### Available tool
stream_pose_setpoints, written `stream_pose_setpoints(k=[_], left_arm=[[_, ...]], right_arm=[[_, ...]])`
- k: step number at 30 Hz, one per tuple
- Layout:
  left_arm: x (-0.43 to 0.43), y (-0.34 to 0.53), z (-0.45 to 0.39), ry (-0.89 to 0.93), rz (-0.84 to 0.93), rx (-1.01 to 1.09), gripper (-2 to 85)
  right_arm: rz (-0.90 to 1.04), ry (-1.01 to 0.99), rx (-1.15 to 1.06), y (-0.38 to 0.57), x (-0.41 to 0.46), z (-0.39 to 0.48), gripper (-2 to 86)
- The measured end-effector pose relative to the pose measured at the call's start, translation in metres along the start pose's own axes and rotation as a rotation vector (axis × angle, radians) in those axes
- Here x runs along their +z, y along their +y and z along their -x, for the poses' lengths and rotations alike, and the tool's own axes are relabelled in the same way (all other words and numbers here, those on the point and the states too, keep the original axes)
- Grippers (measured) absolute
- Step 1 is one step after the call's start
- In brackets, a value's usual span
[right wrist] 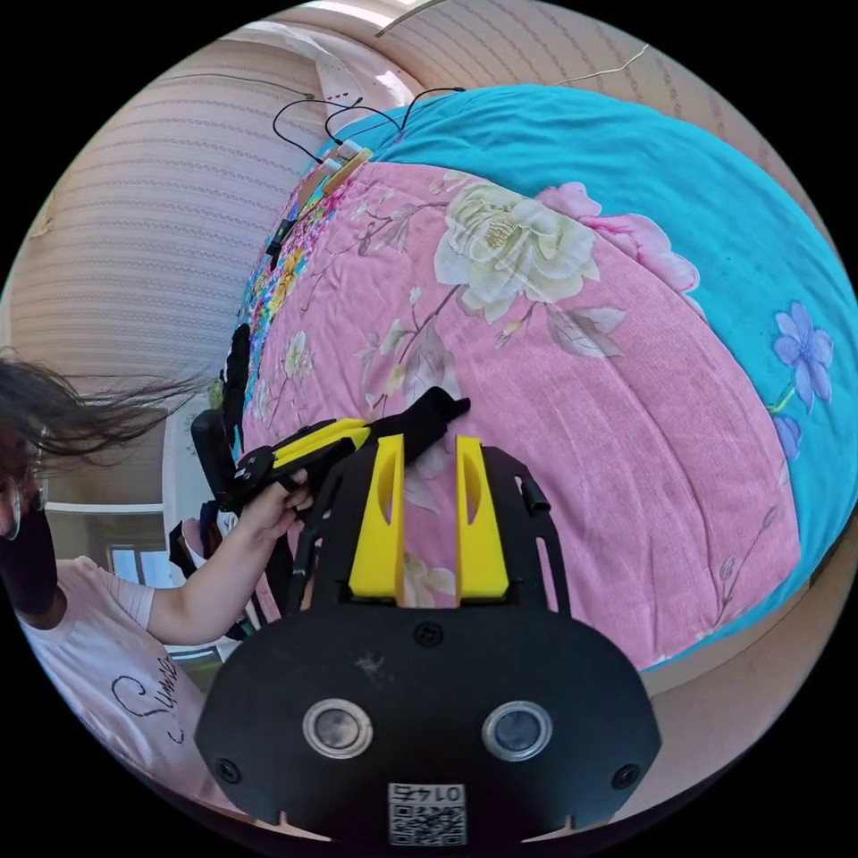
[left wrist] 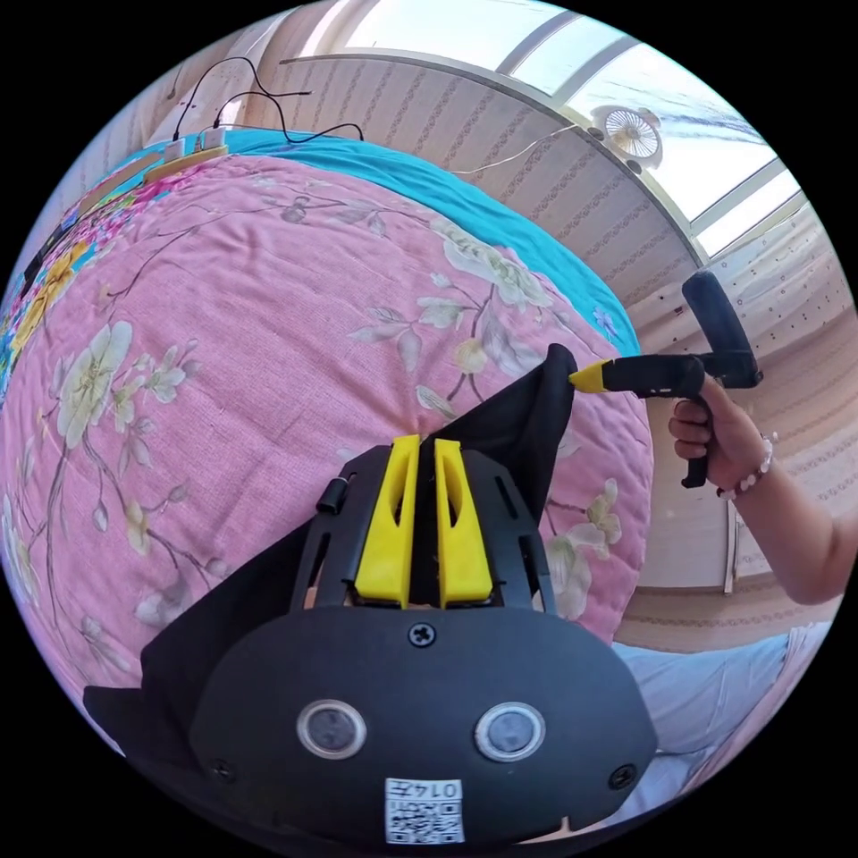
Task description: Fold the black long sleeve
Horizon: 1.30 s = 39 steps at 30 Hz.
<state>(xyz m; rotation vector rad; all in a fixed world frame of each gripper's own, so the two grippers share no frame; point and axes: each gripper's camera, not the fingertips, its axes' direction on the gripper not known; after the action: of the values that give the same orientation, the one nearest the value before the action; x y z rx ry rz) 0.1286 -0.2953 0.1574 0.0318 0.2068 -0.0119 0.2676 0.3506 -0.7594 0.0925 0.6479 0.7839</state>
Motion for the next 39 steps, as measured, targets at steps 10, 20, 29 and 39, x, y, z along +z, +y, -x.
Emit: stream_pose_setpoints(k=[10,20,29,39], left_arm=[[-0.005,-0.017,-0.023,-0.01,0.025,0.011,-0.8],[0.039,-0.073,-0.088,0.095,0.16,0.251,2.7],[0.019,-0.059,-0.071,0.004,0.114,0.182,-0.9],[-0.02,-0.027,-0.065,0.075,0.063,0.138,-1.0]], right_arm=[[0.068,-0.019,0.106,0.058,-0.023,-0.026,1.0],[-0.051,-0.118,0.098,0.078,-0.004,-0.023,6.5],[-0.087,-0.191,0.11,0.084,0.014,-0.004,6.7],[-0.147,-0.25,0.15,0.085,0.032,0.025,1.3]])
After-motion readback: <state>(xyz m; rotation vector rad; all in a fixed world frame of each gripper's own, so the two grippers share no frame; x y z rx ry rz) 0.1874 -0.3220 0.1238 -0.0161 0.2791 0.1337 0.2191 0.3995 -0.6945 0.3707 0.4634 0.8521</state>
